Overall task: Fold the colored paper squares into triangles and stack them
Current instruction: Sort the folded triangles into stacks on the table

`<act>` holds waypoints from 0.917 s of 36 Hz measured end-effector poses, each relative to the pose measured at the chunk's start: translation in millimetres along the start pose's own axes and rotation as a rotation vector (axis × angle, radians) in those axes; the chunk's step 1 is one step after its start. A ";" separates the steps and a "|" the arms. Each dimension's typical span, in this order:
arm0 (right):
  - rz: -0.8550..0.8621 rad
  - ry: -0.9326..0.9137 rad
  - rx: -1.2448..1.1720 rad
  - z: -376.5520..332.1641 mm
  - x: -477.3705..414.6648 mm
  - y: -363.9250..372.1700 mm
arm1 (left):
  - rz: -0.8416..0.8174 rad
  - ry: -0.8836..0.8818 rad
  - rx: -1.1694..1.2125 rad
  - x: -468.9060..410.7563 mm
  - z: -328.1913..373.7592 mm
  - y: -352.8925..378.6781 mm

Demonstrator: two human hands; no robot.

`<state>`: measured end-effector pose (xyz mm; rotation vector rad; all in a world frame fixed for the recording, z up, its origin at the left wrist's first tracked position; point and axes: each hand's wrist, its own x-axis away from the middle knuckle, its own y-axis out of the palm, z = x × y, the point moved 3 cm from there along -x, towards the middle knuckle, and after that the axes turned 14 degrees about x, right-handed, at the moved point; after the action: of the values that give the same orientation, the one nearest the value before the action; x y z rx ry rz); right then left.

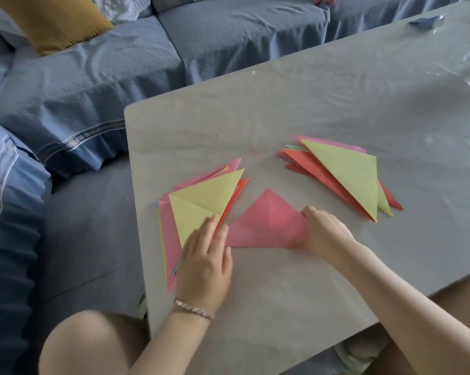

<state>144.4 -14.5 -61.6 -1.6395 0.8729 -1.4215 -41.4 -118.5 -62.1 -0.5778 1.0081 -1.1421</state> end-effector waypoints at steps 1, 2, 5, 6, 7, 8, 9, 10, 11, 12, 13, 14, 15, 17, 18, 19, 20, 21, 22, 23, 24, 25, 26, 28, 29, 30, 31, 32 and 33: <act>-0.006 -0.005 -0.019 1.4 1.7 2.0 | -0.001 -0.053 -0.037 -5.0 -3.3 -0.6; -0.005 -0.007 -0.050 3.3 4.0 5.0 | -0.015 -0.115 -0.058 -9.4 -7.2 -0.5; 0.030 0.007 -0.135 7.9 15.4 10.3 | -0.059 -0.251 -0.095 -19.0 -19.7 2.4; 0.040 0.008 -0.143 8.7 19.6 10.5 | -0.079 -0.283 -0.093 -21.4 -22.7 3.7; 0.040 0.006 -0.159 9.4 22.3 11.5 | -0.098 -0.317 -0.086 -23.3 -24.5 5.0; 0.034 0.008 -0.189 10.2 25.5 11.7 | -0.129 -0.353 -0.077 -24.5 -26.3 7.0; 0.022 0.012 -0.231 10.8 27.2 12.2 | -0.146 -0.373 -0.062 -25.2 -27.2 8.4; 0.025 0.010 -0.272 11.9 28.7 12.8 | -0.142 -0.380 -0.040 -25.8 -27.2 8.8; 0.044 -0.007 -0.290 13.2 29.1 13.5 | -0.140 -0.385 -0.026 -25.7 -27.0 8.4; 0.072 -0.028 -0.305 14.5 28.9 14.6 | -0.137 -0.387 -0.015 -25.8 -26.4 7.5; 0.095 -0.043 -0.342 16.7 28.9 15.8 | -0.134 -0.389 -0.005 -25.6 -26.3 7.2; 0.112 -0.061 -0.398 19.1 29.9 16.2 | -0.130 -0.386 0.007 -25.3 -25.9 6.6; 0.138 -0.082 -0.462 21.6 29.9 17.2 | -0.117 -0.378 0.018 -24.8 -25.3 5.5; 0.235 -0.114 -0.604 28.6 28.5 16.5 | -0.071 -0.366 0.025 -23.7 -24.4 2.6; 0.303 -0.120 -0.687 32.9 27.0 14.4 | -0.057 -0.364 0.030 -23.3 -24.2 1.0; 0.381 -0.121 -0.765 36.8 26.2 10.1 | -0.047 -0.347 0.032 -23.3 -24.2 0.1; 0.460 -0.118 -0.825 40.8 25.5 4.7 | -0.043 -0.316 0.022 -23.3 -24.7 0.1; 0.529 -0.109 -0.881 45.4 23.8 -1.7 | -0.035 -0.281 0.005 -22.7 -26.2 0.8; 0.589 -0.101 -0.941 49.1 22.5 -9.2 | -0.024 -0.247 -0.015 -22.1 -27.5 1.7; 0.637 -0.081 -0.990 54.2 18.9 -16.0 | -0.005 -0.215 -0.026 -21.3 -28.4 2.9; 0.680 -0.055 -1.020 59.1 15.4 -22.7 | 0.014 -0.189 -0.022 -20.8 -28.5 4.0; 0.721 -0.022 -1.026 64.2 10.8 -28.1 | 0.035 -0.170 -0.009 -20.9 -27.0 4.2; 0.751 0.014 -1.008 69.2 5.3 -32.0 | 0.053 -0.149 0.007 -21.0 -24.8 4.4; 0.773 0.085 -0.915 77.6 -4.9 -37.4 | 0.053 -0.094 0.030 -21.9 -17.5 5.1; 0.757 0.121 -0.859 81.4 -9.7 -38.7 | 0.039 -0.067 0.032 -22.6 -13.1 5.9; 0.730 0.160 -0.799 85.1 -13.9 -38.7 | 0.028 -0.039 0.024 -22.8 -8.9 7.1; 0.697 0.193 -0.739 89.0 -17.8 -37.0 | 0.018 -0.008 0.018 -23.0 -4.5 8.7; 0.664 0.214 -0.681 91.6 -19.5 -35.0 | 0.005 0.028 0.017 -22.9 1.0 10.0; 0.635 0.229 -0.632 93.0 -19.5 -32.5 | -0.014 0.069 0.017 -22.7 6.4 11.7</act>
<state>234.0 28.7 -48.0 -1.4159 1.9208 -0.9291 -32.0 -93.9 -60.6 -0.5359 1.0539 -1.1883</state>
